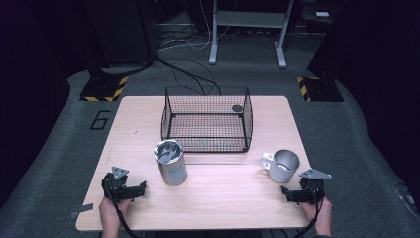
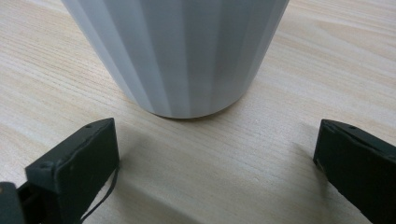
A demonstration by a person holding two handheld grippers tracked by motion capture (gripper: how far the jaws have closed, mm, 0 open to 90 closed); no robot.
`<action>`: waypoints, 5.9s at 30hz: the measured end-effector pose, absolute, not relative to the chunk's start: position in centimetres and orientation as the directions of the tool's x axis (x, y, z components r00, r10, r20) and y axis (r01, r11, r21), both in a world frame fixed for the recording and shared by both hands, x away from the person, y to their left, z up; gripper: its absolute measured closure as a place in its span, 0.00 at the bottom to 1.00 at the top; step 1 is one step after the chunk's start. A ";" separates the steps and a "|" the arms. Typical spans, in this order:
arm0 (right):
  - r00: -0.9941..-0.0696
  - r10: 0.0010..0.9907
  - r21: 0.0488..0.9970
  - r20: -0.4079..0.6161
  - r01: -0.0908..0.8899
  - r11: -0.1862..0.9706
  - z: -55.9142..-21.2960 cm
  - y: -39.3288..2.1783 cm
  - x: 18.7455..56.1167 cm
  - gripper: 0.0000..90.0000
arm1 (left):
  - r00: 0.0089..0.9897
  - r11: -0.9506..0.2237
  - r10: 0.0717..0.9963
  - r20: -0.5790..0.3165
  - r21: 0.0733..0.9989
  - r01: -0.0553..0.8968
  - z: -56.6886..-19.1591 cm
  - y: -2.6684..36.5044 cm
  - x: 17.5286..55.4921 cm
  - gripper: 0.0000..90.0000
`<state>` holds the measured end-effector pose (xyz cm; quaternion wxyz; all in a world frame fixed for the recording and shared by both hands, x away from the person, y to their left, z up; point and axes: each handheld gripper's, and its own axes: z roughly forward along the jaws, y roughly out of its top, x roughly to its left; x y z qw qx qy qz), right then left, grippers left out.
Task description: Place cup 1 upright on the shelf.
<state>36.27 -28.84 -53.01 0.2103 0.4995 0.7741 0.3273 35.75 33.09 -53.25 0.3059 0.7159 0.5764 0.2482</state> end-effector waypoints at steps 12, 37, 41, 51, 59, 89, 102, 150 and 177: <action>-0.408 0.913 0.722 0.006 0.633 0.279 -53.0 -28.8 36.2 0.00 | 0.146 -0.100 0.989 -0.001 0.720 0.687 -53.2 32.6 35.7 0.00; -0.411 0.912 0.721 0.000 0.632 0.284 -53.0 -28.8 36.3 0.00 | 0.311 -0.132 0.948 -0.074 0.795 0.592 -48.3 31.6 33.6 0.00; -0.412 0.911 0.721 -0.001 0.631 0.286 -53.0 -28.8 36.3 0.00 | 0.329 -0.136 0.941 -0.075 0.808 0.573 -47.9 30.9 33.5 0.00; -0.407 0.914 0.721 0.004 0.634 0.279 -53.0 -28.8 36.2 0.00 | 0.396 -0.167 0.915 -0.076 0.822 0.544 -46.7 29.3 33.0 0.00; -0.411 0.912 0.724 0.000 0.629 0.283 -53.0 -28.8 36.3 0.00 | 0.461 -0.182 0.884 -0.077 0.852 0.490 -45.0 28.1 32.4 0.00; -0.412 0.911 0.724 -0.001 0.628 0.284 -53.0 -28.8 36.3 0.00 | 0.526 -0.171 0.849 -0.048 0.917 0.361 -42.6 24.9 35.1 0.00; -0.406 0.914 0.723 0.002 0.632 0.279 -53.0 -28.8 36.2 0.00 | 0.535 -0.174 0.844 -0.038 0.924 0.341 -42.8 23.9 36.5 0.00; -0.406 0.914 0.722 0.000 0.632 0.281 -53.0 -28.8 36.2 0.00 | 0.537 -0.175 0.843 -0.024 0.932 0.316 -43.5 23.0 37.5 0.04; -0.405 0.914 0.721 0.001 0.634 0.280 -53.0 -28.8 36.2 0.00 | 0.569 -0.174 0.822 -0.024 0.940 0.292 -41.3 24.0 37.3 0.04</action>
